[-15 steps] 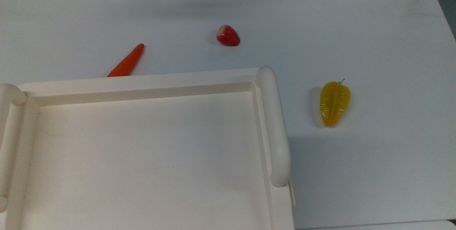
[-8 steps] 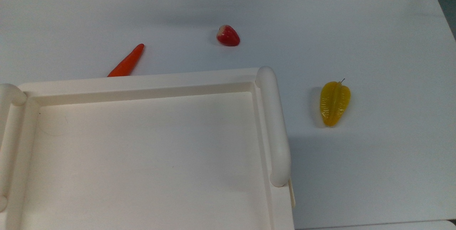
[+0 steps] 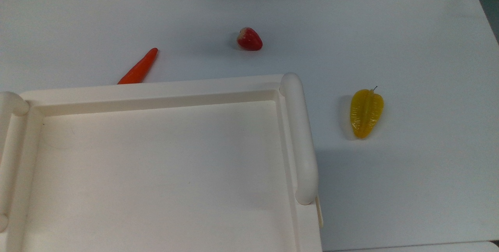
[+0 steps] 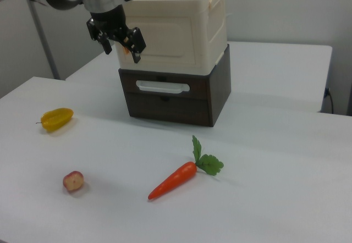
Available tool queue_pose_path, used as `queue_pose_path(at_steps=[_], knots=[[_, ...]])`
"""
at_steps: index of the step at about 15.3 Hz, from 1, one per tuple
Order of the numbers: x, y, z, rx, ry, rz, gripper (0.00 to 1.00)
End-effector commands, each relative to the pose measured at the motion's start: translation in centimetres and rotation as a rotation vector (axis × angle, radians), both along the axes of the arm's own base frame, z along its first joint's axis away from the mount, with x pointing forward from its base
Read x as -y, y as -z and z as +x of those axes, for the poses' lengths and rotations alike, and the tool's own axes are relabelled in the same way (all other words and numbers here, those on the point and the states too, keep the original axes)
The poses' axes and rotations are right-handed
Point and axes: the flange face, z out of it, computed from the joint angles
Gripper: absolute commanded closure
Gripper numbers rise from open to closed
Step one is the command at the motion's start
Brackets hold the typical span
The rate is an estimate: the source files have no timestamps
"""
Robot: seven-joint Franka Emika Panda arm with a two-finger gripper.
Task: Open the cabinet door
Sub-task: 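Move the open gripper up to the cabinet door's edge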
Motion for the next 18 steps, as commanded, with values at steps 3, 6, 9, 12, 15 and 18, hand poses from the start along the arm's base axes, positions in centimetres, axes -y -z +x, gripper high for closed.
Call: queue_pose_path(at_steps=[3,6,9,12,15,18], knots=[[-7.1,2.7,4.0,0.115,-0.006,-0.006,0.00],[-11.1,4.4,6.2,0.197,0.051,0.006,0.00],[-14.4,5.7,7.8,0.290,0.089,0.026,0.00],[-17.4,7.3,9.0,0.371,0.108,0.036,0.00],[-18.7,7.3,10.5,0.455,0.140,0.052,0.00],[-19.3,8.2,11.4,0.497,0.138,0.041,0.05]])
